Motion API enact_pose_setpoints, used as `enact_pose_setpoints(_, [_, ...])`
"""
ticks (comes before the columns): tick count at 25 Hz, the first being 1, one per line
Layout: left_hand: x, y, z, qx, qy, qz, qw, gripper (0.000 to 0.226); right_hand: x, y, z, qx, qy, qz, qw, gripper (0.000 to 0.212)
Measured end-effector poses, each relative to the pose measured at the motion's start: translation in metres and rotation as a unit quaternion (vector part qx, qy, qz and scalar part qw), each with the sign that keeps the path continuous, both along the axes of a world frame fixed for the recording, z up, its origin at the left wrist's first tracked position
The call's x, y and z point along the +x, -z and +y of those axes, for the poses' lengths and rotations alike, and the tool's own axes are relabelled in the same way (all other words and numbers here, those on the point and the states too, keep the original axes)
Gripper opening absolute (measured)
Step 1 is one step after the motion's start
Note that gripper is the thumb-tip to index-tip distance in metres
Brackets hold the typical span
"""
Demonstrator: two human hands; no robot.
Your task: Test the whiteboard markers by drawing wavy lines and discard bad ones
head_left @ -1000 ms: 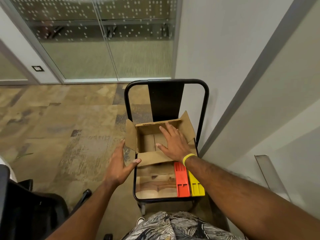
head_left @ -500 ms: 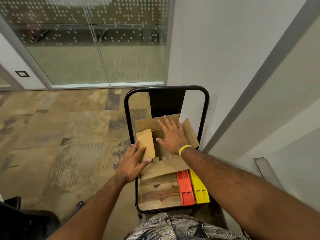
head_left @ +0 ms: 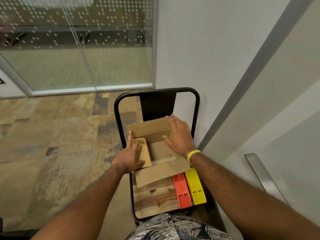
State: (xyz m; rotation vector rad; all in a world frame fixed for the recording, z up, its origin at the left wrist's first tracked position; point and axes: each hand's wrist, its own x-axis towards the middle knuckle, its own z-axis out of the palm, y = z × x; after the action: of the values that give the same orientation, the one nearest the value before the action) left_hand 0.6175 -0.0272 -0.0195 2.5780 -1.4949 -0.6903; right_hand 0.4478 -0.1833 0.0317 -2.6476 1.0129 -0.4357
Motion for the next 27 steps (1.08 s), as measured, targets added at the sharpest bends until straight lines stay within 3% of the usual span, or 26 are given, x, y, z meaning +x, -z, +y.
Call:
enact_pose_setpoints(2, [0.005, -0.001, -0.002, -0.008, 0.002, -0.005, 1.0, 0.108, -0.023, 0.001, -0.009, 0.078, 0.1, -0.073, 0.989, 0.073])
enact_pose_setpoints(4, [0.009, -0.001, -0.004, -0.014, 0.003, -0.008, 1.0, 0.112, -0.044, 0.008, -0.015, 0.257, 0.178, -0.111, 0.943, 0.074])
enact_pose_setpoints(5, [0.009, -0.001, -0.006, -0.016, 0.004, -0.008, 1.0, 0.113, -0.052, 0.012, -0.015, 0.338, 0.178, -0.112, 0.917, 0.072])
enact_pose_setpoints(7, [0.01, 0.0, -0.007, -0.019, 0.003, -0.01, 1.0, 0.115, -0.064, 0.019, -0.007, 0.414, 0.113, -0.079, 0.9, 0.066])
enact_pose_setpoints(9, [0.01, 0.002, -0.006, -0.027, -0.006, -0.002, 1.0, 0.12, -0.071, 0.019, 0.004, 0.408, 0.026, -0.027, 0.912, 0.07])
enact_pose_setpoints(13, [0.01, 0.0, -0.002, -0.1, -0.043, 0.023, 0.994, 0.13, -0.074, 0.016, 0.011, 0.27, -0.094, 0.18, 0.941, 0.095])
enact_pose_setpoints(15, [0.011, -0.003, -0.001, -0.146, -0.063, 0.05, 0.986, 0.124, -0.073, 0.019, 0.011, 0.201, -0.142, 0.247, 0.937, 0.104])
enact_pose_setpoints(17, [0.013, -0.004, 0.001, -0.175, -0.069, 0.073, 0.979, 0.104, -0.072, 0.026, 0.011, 0.159, -0.162, 0.277, 0.934, 0.107])
enact_pose_setpoints(20, [0.014, -0.006, 0.004, -0.174, -0.064, 0.096, 0.978, 0.074, -0.07, 0.026, 0.011, 0.143, -0.158, 0.261, 0.941, 0.094])
enact_pose_setpoints(22, [0.014, -0.008, 0.007, -0.16, -0.056, 0.104, 0.98, 0.067, -0.068, 0.019, 0.009, 0.19, -0.121, 0.201, 0.953, 0.083])
enact_pose_setpoints(24, [0.014, -0.011, 0.008, -0.151, -0.056, 0.132, 0.978, 0.071, -0.063, 0.014, 0.005, 0.239, -0.045, 0.103, 0.965, 0.072])
enact_pose_setpoints(27, [0.017, -0.012, 0.009, -0.151, -0.092, 0.197, 0.964, 0.094, -0.053, 0.015, 0.001, 0.168, 0.045, 0.018, 0.985, 0.058])
